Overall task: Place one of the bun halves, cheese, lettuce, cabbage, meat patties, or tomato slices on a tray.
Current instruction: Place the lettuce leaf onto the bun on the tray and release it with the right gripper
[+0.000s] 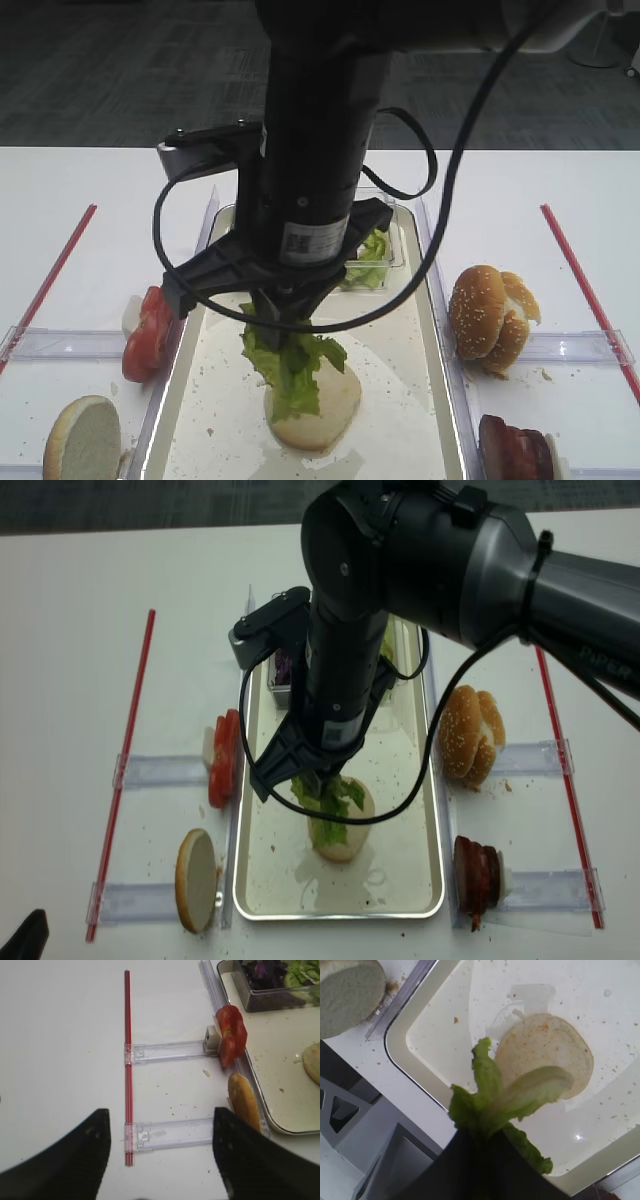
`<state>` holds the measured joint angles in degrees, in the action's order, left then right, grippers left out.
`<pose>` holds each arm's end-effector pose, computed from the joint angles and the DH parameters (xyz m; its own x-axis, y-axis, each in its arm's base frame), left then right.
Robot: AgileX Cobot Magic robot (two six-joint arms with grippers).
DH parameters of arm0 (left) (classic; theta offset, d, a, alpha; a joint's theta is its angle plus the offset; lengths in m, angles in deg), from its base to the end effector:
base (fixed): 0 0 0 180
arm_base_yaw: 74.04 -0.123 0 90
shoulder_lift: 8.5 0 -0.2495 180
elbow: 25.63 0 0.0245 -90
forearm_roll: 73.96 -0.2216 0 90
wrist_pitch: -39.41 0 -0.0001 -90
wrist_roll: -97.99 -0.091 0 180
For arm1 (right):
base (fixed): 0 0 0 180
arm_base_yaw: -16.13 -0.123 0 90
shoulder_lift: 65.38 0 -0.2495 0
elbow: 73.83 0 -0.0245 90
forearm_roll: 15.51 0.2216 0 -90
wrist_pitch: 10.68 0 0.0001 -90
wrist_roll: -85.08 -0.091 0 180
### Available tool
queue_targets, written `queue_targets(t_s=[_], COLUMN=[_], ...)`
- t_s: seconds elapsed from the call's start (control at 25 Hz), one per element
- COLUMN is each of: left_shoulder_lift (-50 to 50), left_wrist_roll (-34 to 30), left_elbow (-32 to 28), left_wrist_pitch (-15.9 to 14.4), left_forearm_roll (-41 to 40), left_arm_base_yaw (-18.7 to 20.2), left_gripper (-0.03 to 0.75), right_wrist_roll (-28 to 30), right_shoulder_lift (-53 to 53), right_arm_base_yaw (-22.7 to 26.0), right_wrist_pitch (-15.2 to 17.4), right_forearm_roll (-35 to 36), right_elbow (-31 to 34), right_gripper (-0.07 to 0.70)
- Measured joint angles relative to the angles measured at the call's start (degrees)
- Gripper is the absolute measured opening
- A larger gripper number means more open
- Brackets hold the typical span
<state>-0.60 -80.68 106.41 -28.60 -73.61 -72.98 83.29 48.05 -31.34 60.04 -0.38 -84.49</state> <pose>-0.0020 -0.0005 0.2511 -0.5576 -0.0152 -0.8300 0.0090 0.9997 -0.0243 0.2076 0.2595 0.2393 -0.7541 -0.6500 -0.0942 -0.6491 0.7157 0.2576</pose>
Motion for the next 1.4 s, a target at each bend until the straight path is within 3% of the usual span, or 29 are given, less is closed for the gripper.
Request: queue_targets(t_s=[1.4], left_shoulder_lift=[0.00], left_wrist_roll=[0.00], left_elbow=[0.00], left_wrist_pitch=[0.00], left_forearm_roll=[0.00], left_arm_base_yaw=[0.00], left_gripper=[0.410], right_wrist_roll=[5.66], right_shoulder_lift=[7.87], right_arm_base_yaw=[0.00], right_wrist_pitch=[-0.81], right_forearm_roll=[-0.45], right_elbow=[0.24], right_gripper=[0.085])
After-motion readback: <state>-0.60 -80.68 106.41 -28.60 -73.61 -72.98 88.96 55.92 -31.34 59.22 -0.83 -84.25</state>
